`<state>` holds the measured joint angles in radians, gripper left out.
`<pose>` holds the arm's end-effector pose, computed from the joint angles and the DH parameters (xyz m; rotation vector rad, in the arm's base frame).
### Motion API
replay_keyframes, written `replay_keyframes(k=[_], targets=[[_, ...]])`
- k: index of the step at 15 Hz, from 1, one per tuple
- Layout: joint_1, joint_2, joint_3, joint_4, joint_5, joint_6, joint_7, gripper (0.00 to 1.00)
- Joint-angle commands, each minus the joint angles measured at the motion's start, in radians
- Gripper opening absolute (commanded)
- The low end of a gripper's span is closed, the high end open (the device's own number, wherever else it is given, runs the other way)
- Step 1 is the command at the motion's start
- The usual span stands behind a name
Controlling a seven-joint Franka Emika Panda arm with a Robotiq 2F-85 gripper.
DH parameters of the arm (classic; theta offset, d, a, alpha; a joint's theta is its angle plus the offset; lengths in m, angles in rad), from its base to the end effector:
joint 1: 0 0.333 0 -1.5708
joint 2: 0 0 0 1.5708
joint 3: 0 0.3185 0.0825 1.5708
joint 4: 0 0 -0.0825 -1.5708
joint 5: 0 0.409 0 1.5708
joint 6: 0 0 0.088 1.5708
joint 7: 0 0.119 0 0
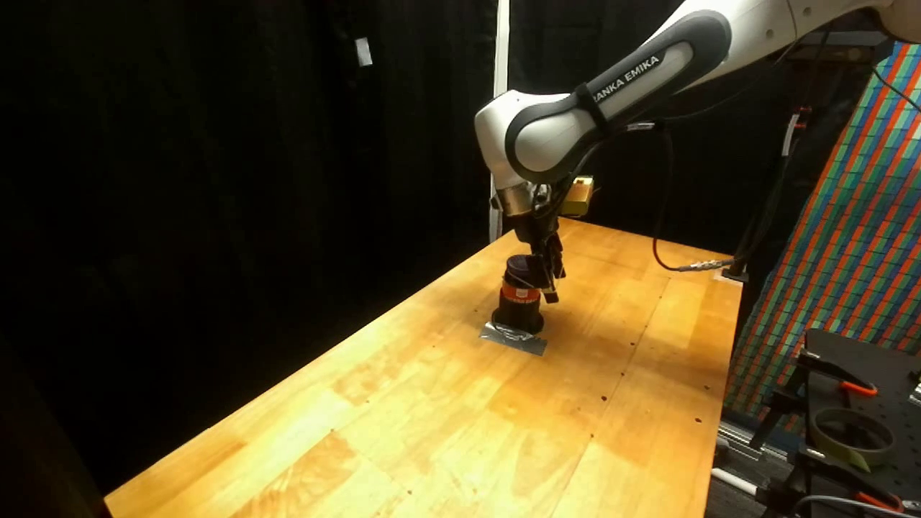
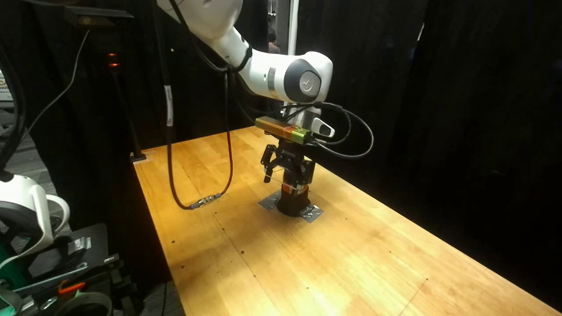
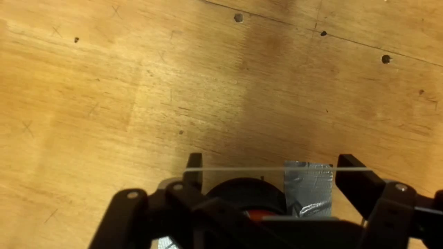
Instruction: Put the rubber band on the jar.
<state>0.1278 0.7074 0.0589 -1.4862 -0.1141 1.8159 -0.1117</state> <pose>0.6792 0.1124 0.2076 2.9676 0.5100 -0.5686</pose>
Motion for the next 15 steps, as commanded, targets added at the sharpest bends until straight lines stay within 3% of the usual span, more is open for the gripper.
replay_keyframes(k=[1, 4, 5, 8, 13, 15], targets=[[-0.023, -0.171, 0.003, -0.239, -0.017, 0.181, -0.01, 1.0], [-0.041, -0.247, 0.0, -0.376, -0.016, 0.435, -0.013, 1.0], [-0.046, -0.269, -0.001, -0.426, -0.018, 0.511, -0.019, 0.83], [-0.063, -0.332, -0.006, -0.584, -0.021, 0.755, -0.026, 0.58], [-0.089, -0.459, -0.007, -0.865, -0.021, 1.165, -0.047, 0.19], [-0.085, -0.505, -0.029, -0.977, -0.045, 1.338, -0.048, 0.14]])
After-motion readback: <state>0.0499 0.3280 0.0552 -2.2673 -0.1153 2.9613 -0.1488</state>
